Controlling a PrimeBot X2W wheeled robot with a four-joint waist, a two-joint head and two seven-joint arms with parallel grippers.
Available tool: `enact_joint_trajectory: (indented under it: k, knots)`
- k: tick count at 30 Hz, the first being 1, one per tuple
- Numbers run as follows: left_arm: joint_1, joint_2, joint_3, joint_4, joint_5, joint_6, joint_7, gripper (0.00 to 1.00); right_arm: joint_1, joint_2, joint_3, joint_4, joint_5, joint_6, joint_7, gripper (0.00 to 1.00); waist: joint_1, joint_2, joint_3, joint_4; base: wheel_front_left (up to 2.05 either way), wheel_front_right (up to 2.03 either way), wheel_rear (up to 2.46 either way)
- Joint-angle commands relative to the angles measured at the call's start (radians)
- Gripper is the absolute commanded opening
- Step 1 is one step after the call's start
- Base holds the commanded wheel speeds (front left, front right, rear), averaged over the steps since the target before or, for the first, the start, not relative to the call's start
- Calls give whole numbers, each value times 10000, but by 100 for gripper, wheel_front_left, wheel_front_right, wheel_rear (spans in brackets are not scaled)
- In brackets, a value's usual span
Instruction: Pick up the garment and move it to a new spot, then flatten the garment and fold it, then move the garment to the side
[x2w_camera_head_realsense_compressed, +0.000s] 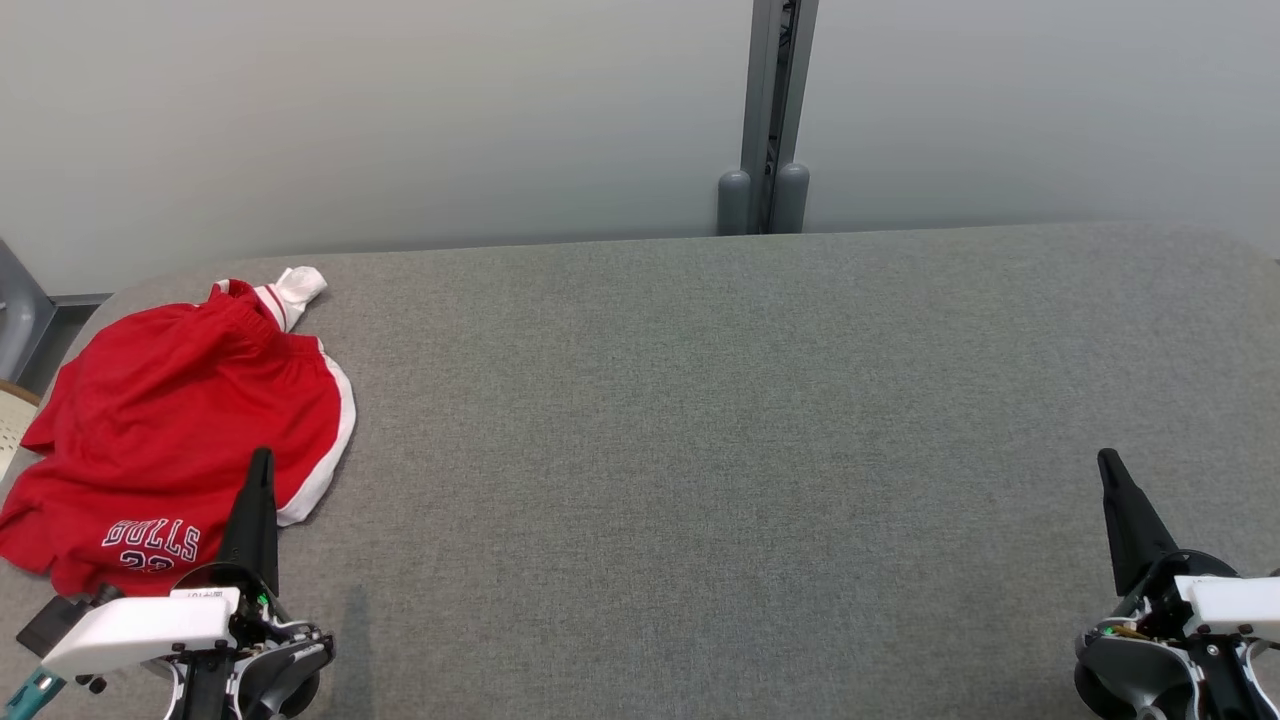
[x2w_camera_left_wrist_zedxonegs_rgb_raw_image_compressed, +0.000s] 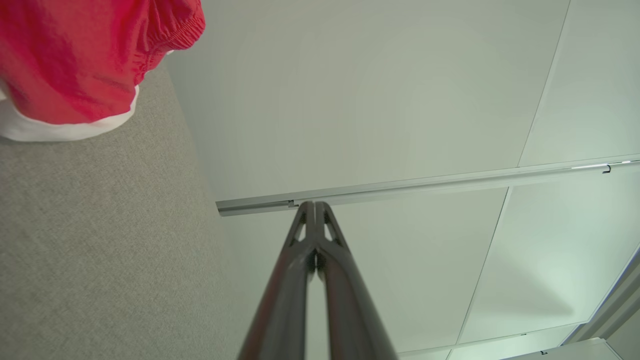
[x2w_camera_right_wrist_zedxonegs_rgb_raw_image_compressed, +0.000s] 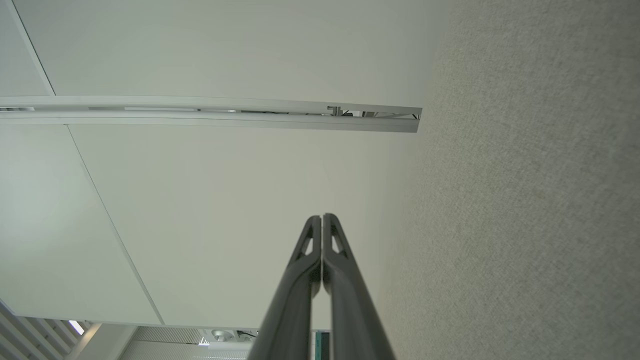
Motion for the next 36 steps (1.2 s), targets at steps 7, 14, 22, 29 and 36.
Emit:
enact_joint_trajectory:
  k: [7, 14, 22, 29, 36]
  knots:
    - [-143, 47, 10, -25, 7, -37, -6, 0, -76, -42, 0, 16, -51, 58, -17, 0, 0, 0, 0, 0, 0, 0, 0]
    - [-143, 47, 10, -25, 7, -37, -6, 0, -76, -42, 0, 16, -51, 58, -17, 0, 0, 0, 0, 0, 0, 0, 0]
    - [-143, 47, 10, -25, 7, -37, -6, 0, -75, -42, 0, 16, -51, 58, -17, 0, 0, 0, 0, 0, 0, 0, 0]
    - [-143, 47, 10, -25, 7, -37, -6, 0, -75, -42, 0, 16, -51, 58, -17, 0, 0, 0, 0, 0, 0, 0, 0]
    - [-143, 48, 10, -25, 7, -37, -6, 0, -75, -42, 0, 16, -51, 58, -17, 0, 0, 0, 0, 0, 0, 0, 0]
